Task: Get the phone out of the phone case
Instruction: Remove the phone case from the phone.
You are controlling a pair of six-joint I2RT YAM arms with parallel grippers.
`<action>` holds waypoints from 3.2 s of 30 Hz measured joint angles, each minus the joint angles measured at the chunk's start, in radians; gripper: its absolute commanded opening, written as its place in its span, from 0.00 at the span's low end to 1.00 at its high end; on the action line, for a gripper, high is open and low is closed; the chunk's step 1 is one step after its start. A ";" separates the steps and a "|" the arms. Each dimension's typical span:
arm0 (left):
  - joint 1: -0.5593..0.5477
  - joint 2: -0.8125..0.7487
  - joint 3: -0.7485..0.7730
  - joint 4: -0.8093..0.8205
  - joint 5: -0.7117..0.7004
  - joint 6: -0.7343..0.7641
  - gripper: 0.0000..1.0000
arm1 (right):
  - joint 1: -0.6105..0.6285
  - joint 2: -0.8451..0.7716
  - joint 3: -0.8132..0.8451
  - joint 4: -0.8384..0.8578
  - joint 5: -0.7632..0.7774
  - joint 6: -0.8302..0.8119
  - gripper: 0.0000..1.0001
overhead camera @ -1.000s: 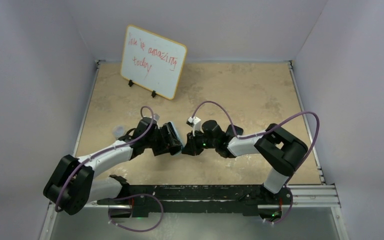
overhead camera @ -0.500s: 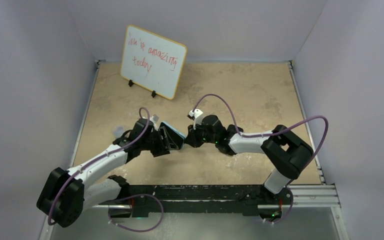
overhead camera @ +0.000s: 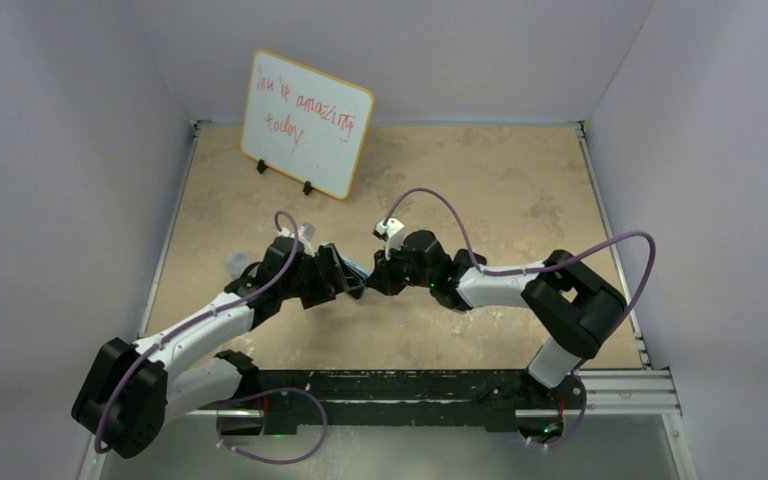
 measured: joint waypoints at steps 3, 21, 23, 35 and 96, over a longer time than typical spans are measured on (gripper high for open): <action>0.000 -0.019 -0.032 0.053 -0.013 -0.065 0.93 | 0.011 0.000 0.000 0.018 -0.006 -0.001 0.00; 0.000 -0.007 -0.123 0.174 -0.076 -0.214 0.93 | 0.036 0.000 0.000 0.105 -0.005 0.039 0.00; -0.001 -0.009 -0.089 0.126 -0.095 -0.153 0.93 | 0.035 0.000 0.000 0.109 -0.006 0.056 0.00; -0.001 -0.011 0.065 -0.030 -0.203 0.232 0.93 | 0.010 0.008 0.038 0.076 -0.072 0.216 0.00; -0.285 0.061 0.353 -0.586 -0.827 0.094 0.00 | 0.037 0.073 0.070 0.175 -0.051 0.344 0.00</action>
